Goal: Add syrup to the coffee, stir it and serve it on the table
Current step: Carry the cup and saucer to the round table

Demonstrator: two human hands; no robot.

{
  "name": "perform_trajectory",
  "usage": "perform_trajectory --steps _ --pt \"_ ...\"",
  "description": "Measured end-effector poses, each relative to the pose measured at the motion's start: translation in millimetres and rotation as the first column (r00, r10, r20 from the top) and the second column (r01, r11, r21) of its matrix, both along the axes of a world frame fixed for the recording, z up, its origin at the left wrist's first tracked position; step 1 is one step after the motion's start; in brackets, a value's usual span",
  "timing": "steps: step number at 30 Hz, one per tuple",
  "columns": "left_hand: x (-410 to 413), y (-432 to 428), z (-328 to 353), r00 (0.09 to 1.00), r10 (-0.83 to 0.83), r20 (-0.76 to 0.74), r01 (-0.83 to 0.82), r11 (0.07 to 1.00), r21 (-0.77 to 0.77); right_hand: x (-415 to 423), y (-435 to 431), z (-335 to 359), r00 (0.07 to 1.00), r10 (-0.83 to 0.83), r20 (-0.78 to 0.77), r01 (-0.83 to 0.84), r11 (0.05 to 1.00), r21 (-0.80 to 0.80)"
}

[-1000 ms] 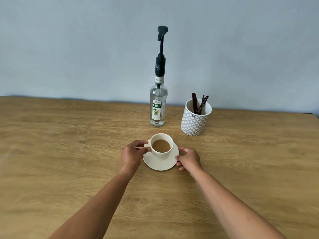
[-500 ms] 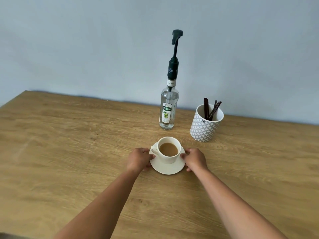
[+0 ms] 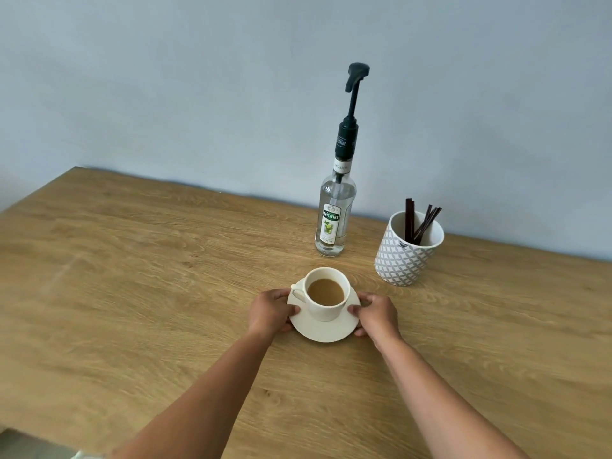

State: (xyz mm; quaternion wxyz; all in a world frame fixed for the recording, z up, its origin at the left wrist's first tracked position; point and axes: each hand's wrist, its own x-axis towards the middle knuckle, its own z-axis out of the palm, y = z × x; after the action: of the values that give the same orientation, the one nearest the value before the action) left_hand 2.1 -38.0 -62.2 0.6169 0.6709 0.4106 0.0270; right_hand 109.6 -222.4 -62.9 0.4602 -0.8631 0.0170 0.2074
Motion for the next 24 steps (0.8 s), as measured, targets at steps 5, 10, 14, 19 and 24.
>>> perform_trajectory --steps 5,10,14,19,24 --pt "-8.4 0.6 0.6 0.997 0.065 0.037 -0.060 0.991 -0.120 -2.2 -0.4 -4.3 1.000 -0.010 -0.022 0.013 0.993 0.117" --pt "-25.8 0.7 1.8 0.986 0.150 0.079 -0.132 0.970 -0.205 -9.1 4.7 -6.2 0.998 0.048 -0.038 -0.040 0.980 0.195" --pt "-44.8 2.6 4.1 0.969 0.227 0.094 -0.205 0.959 -0.197 -15.4 14.1 -4.4 0.993 0.107 -0.052 -0.092 0.966 0.241" --pt "-76.6 7.2 13.6 0.935 0.331 0.128 -0.299 0.929 -0.219 -26.6 32.2 4.0 0.973 0.228 -0.034 -0.208 0.934 0.289" --pt "-120.8 14.2 27.4 0.883 0.440 0.163 -0.399 0.887 -0.233 -50.0 59.6 18.0 0.936 0.351 -0.005 -0.330 0.885 0.327"
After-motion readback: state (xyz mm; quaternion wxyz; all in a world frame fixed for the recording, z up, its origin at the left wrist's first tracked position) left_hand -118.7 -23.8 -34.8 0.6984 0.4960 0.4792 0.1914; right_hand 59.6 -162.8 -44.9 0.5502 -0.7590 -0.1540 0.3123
